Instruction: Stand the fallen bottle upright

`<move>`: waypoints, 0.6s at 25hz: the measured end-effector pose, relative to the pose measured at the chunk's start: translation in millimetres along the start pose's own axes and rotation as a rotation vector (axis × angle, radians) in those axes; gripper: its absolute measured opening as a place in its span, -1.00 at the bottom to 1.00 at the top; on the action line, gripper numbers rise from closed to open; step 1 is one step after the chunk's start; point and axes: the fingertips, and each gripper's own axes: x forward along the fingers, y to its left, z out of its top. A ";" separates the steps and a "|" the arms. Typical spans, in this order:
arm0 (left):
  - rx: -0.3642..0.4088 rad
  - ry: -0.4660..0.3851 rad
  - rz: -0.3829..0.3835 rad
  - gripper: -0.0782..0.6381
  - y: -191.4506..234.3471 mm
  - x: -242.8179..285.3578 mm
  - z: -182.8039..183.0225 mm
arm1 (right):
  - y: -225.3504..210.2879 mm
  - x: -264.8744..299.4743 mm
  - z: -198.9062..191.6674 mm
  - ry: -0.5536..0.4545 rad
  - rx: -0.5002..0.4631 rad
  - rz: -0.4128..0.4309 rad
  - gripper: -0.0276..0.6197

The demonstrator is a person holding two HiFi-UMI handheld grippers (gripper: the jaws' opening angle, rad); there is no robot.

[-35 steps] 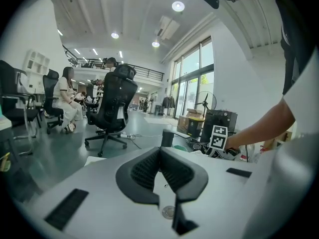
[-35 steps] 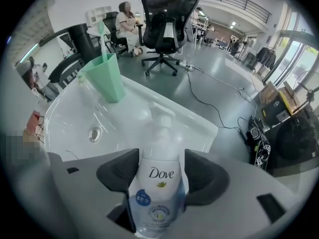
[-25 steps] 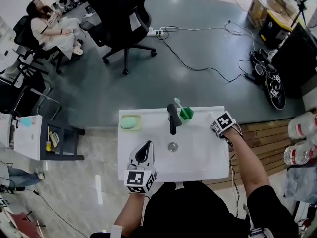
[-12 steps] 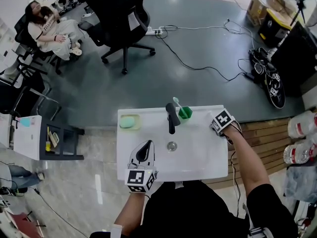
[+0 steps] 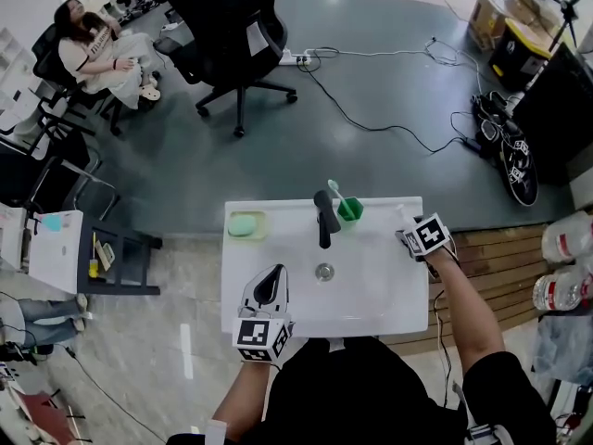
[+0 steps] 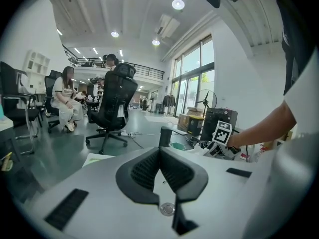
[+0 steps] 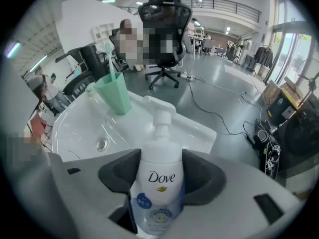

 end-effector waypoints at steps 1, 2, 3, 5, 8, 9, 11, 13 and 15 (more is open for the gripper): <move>0.000 0.001 -0.001 -0.73 -1.0 -0.4 -0.2 | 0.0 -4.0 1.6 -0.030 0.008 -0.004 -0.08; 0.000 0.001 -0.002 -0.73 -2.1 -0.6 -0.1 | 0.4 -7.8 3.1 -0.062 0.017 -0.009 -0.08; 0.000 0.001 -0.003 -0.73 -3.2 -0.8 0.3 | 1.3 -11.7 4.5 -0.097 0.025 -0.013 -0.08; 0.002 -0.002 -0.006 -0.73 -6.5 -0.7 1.7 | 3.9 -20.1 6.6 -0.173 0.033 -0.022 -0.08; 0.008 -0.003 -0.014 -0.73 -11.4 0.8 4.0 | 6.4 -37.4 11.1 -0.294 0.023 -0.062 -0.08; 0.012 -0.003 -0.016 -0.73 -13.0 1.6 4.5 | 6.9 -44.6 13.8 -0.342 0.020 -0.077 -0.08; 0.016 -0.001 -0.021 -0.73 -16.4 3.2 5.7 | 5.7 -59.6 20.3 -0.446 0.029 -0.104 -0.09; 0.025 0.005 -0.027 -0.73 -19.8 4.4 6.8 | 3.7 -73.4 27.5 -0.552 0.059 -0.126 -0.09; 0.043 0.016 -0.039 -0.73 -24.4 5.4 6.7 | 2.7 -84.4 31.7 -0.652 0.097 -0.147 -0.09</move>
